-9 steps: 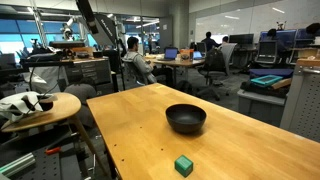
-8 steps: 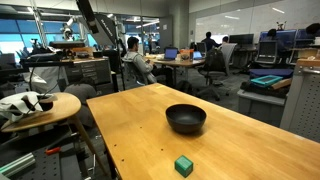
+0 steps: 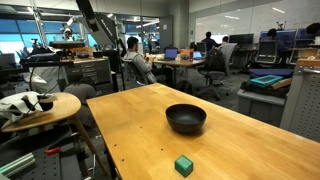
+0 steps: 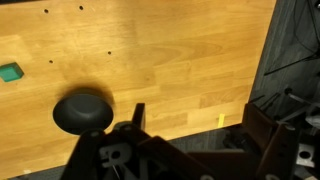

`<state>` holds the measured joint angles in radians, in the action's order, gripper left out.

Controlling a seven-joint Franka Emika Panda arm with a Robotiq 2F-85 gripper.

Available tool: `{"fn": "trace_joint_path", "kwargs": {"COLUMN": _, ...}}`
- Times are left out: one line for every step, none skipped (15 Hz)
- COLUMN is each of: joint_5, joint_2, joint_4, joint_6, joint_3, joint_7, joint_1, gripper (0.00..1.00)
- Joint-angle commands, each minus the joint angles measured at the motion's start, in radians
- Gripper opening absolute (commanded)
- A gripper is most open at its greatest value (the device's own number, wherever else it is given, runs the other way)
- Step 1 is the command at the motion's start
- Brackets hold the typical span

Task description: Put the green block in the black bowl

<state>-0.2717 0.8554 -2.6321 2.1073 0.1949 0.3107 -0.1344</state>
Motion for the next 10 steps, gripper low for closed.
{"fn": "trace_joint_path", "kwargs": {"joint_5": 0.005, "joint_2": 0.010, "joint_4": -0.005, "joint_6": -0.002, "joint_3": -0.003, "joint_7": -0.012, "joint_1": 0.007, "gripper": 1.00}}
{"fn": "trace_joint_path", "kwargs": {"joint_5": 0.012, "joint_2": 0.017, "joint_4": -0.010, "joint_6": -0.005, "joint_3": -0.010, "joint_7": -0.024, "joint_1": 0.008, "gripper": 1.00}}
{"fn": "trace_joint_path", "kwargs": {"joint_5": 0.019, "joint_2": 0.022, "joint_4": -0.014, "joint_6": -0.012, "joint_3": -0.019, "joint_7": -0.036, "joint_1": 0.009, "gripper": 1.00}}
{"fn": "trace_joint_path", "kwargs": {"joint_5": 0.028, "joint_2": 0.026, "joint_4": -0.019, "joint_6": -0.012, "joint_3": -0.024, "joint_7": -0.045, "joint_1": 0.013, "gripper": 1.00}}
{"fn": "trace_joint_path", "kwargs": {"joint_5": 0.041, "joint_2": 0.030, "joint_4": -0.023, "joint_6": -0.008, "joint_3": -0.031, "joint_7": -0.055, "joint_1": 0.022, "gripper": 1.00}}
{"fn": "trace_joint_path", "kwargs": {"joint_5": 0.050, "joint_2": 0.032, "joint_4": -0.025, "joint_6": -0.014, "joint_3": -0.042, "joint_7": -0.067, "joint_1": 0.026, "gripper": 1.00}}
{"fn": "trace_joint_path", "kwargs": {"joint_5": 0.067, "joint_2": 0.033, "joint_4": -0.030, "joint_6": -0.008, "joint_3": -0.052, "joint_7": -0.081, "joint_1": 0.037, "gripper": 1.00}}
{"fn": "trace_joint_path", "kwargs": {"joint_5": 0.080, "joint_2": 0.031, "joint_4": -0.031, "joint_6": -0.012, "joint_3": -0.065, "joint_7": -0.094, "joint_1": 0.045, "gripper": 1.00}}
{"fn": "trace_joint_path", "kwargs": {"joint_5": 0.099, "joint_2": 0.028, "joint_4": -0.032, "joint_6": -0.012, "joint_3": -0.079, "joint_7": -0.110, "joint_1": 0.057, "gripper": 1.00}}
{"fn": "trace_joint_path", "kwargs": {"joint_5": 0.114, "joint_2": 0.024, "joint_4": -0.033, "joint_6": -0.008, "joint_3": -0.094, "joint_7": -0.122, "joint_1": 0.069, "gripper": 1.00}}
